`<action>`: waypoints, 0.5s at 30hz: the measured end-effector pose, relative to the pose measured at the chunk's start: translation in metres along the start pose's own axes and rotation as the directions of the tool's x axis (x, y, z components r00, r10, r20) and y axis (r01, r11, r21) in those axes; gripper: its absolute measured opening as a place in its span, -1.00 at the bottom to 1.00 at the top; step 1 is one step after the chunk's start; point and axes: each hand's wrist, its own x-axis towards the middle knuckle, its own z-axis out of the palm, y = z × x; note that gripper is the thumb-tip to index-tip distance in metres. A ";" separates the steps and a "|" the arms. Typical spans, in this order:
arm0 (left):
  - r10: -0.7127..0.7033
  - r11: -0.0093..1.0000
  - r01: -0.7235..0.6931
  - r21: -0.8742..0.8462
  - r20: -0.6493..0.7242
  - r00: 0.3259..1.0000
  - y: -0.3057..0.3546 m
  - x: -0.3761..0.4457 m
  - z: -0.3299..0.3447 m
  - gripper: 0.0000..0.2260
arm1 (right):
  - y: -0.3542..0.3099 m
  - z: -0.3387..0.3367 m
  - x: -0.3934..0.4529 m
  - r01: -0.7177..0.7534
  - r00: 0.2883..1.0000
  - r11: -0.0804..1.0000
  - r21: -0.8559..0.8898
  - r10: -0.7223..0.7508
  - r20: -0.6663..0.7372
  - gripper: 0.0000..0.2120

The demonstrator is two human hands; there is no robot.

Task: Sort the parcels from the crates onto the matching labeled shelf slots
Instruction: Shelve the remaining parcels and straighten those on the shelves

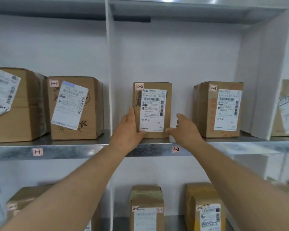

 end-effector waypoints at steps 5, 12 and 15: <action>-0.065 0.995 0.065 -0.082 -0.004 0.998 0.000 0.004 0.007 -0.26 | 0.009 0.009 0.011 0.052 0.995 0.983 0.177 -0.065 0.071 -0.59; -0.100 0.988 0.098 -0.123 -0.013 0.995 0.001 0.001 0.006 -0.32 | 0.011 0.013 0.014 0.104 0.993 0.984 0.142 -0.112 0.049 -0.64; -0.123 0.983 0.122 -0.138 0.002 0.992 -0.001 0.002 0.006 -0.32 | 0.011 0.011 0.012 0.111 0.991 0.987 0.117 -0.119 0.068 -0.63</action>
